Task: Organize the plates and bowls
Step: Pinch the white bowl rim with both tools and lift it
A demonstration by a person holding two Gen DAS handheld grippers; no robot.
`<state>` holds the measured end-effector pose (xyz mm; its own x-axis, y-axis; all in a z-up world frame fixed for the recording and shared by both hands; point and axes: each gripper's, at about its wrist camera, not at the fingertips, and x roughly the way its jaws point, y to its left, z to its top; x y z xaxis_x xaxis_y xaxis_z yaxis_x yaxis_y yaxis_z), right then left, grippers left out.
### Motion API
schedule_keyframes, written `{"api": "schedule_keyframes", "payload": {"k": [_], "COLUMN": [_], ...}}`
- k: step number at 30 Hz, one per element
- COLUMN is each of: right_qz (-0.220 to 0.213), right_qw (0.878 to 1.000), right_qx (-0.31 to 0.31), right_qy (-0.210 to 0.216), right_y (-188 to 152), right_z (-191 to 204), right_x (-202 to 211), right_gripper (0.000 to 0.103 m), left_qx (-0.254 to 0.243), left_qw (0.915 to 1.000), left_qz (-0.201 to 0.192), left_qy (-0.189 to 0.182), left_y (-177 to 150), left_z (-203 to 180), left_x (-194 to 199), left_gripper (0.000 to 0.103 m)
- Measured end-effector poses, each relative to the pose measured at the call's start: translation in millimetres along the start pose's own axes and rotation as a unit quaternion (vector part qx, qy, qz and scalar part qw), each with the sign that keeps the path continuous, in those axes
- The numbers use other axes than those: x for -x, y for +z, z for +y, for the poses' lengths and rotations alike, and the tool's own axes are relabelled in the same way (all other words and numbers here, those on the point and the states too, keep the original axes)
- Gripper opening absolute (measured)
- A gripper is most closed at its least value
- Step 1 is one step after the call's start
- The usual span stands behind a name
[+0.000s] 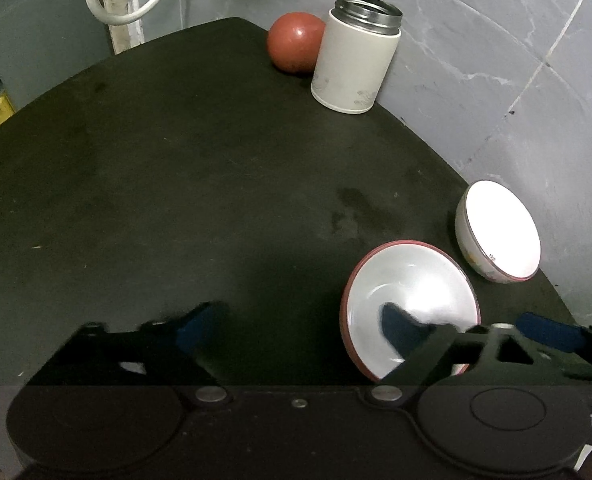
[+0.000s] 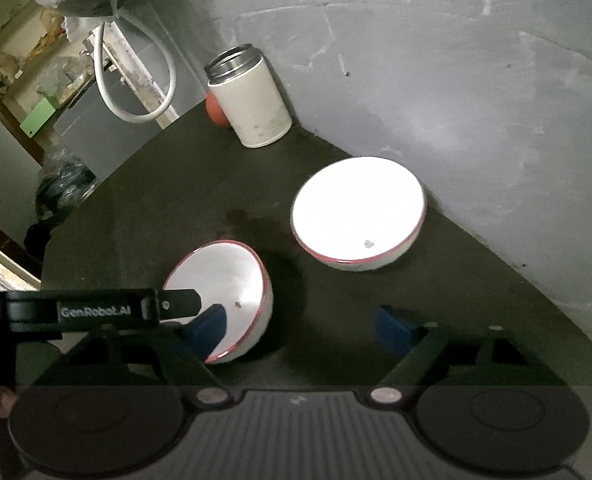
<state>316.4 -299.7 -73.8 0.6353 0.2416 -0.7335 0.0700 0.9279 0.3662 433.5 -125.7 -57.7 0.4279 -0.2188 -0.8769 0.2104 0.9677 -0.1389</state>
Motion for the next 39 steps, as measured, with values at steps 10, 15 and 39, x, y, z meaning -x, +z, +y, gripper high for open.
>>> {"api": "schedule_keyframes", "payload": {"k": [10,15,39], "right_qz": [0.011,0.017,0.012], "right_qw": [1.000,0.999,0.999], "right_qx": [-0.001,-0.001,-0.009], "right_qy": [0.020,0.031,0.042], "right_y": [6.5,7.7,4.0], "right_z": [7.5,9.8,15.9], "right_x": [-13.3,-17.2,-1.7], "right_gripper": [0.046,0.031,0.020], "left_qx": [0.001,0.002,0.002], "left_qw": [0.9995,0.9992,0.9988], "left_qz": [0.008,0.008,-0.016], "left_qy": [-0.032,-0.039,-0.047], "left_y": [-2.9,-3.4,-6.6], "left_z": [-7.6,-10.1,-20.6], "left_x": [-2.7,-1.3,24.3], "left_gripper": [0.042,0.029,0.014]}}
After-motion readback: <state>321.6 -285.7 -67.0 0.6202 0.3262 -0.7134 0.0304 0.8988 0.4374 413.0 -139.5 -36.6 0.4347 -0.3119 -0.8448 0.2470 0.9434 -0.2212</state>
